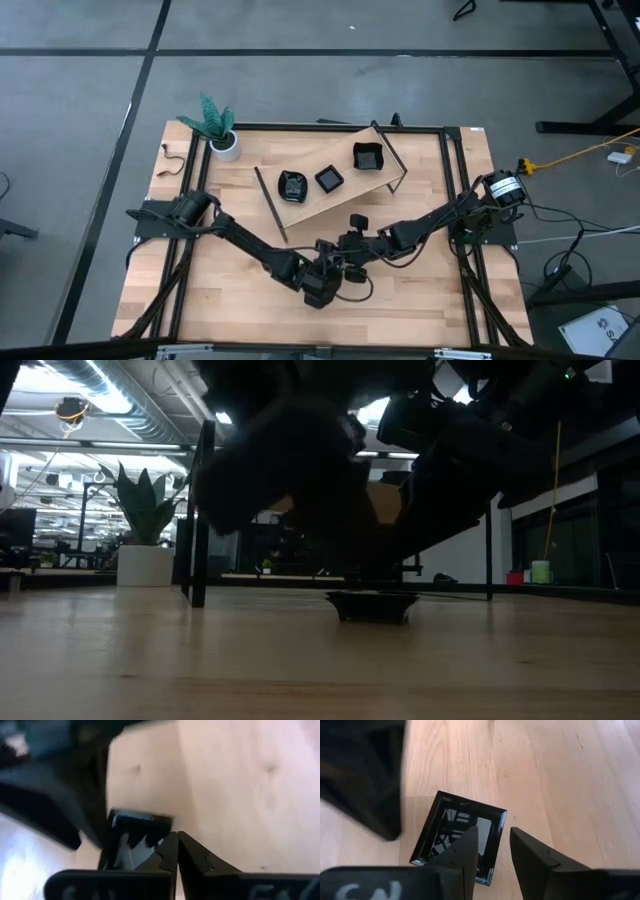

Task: Pick & Place Mini shaped plates
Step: Stack the black square plate on top of the black square plate on the shelf

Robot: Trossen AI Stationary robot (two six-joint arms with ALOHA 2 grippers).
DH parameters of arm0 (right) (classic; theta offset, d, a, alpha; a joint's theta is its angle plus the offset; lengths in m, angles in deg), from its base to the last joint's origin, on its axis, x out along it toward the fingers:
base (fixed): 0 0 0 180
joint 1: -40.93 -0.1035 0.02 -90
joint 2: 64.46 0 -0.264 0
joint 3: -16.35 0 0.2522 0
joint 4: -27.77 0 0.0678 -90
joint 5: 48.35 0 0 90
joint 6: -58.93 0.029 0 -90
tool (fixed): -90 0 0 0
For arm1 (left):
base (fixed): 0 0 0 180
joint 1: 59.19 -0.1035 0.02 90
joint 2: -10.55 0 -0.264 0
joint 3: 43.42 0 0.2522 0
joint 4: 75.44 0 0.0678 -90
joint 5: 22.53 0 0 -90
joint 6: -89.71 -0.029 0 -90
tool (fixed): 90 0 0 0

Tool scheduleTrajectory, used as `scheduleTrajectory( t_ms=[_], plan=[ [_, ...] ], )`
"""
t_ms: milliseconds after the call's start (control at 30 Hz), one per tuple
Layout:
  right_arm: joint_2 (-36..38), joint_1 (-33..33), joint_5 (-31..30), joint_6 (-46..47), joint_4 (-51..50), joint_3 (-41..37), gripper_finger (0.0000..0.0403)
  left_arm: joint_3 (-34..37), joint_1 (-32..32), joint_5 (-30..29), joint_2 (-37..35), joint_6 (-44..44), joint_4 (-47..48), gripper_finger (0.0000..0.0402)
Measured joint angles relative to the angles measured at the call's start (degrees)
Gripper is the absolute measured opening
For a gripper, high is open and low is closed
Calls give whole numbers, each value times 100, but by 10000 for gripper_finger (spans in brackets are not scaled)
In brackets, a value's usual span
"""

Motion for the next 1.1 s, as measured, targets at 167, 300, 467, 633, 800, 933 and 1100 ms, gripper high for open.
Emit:
scheduleTrajectory(
  t_ms=[167,300,467,633,800,933,1100],
  plan=[
    [0,8,-2,13,2,0,113,2,-211,146,43,352,298,2],
    [0,9,2,13,2,0,113,4,-261,251,63,400,342,2],
    [0,14,2,31,2,0,113,4,-275,437,76,419,357,2],
    [0,76,48,297,-131,0,113,4,-277,503,76,419,354,2],
    [0,185,445,455,-170,0,113,4,-279,502,76,421,339,2],
    [0,203,479,494,-170,0,113,4,-279,502,76,419,337,2],
    [0,205,526,497,-170,0,113,4,-277,365,76,419,337,2]
  ],
)
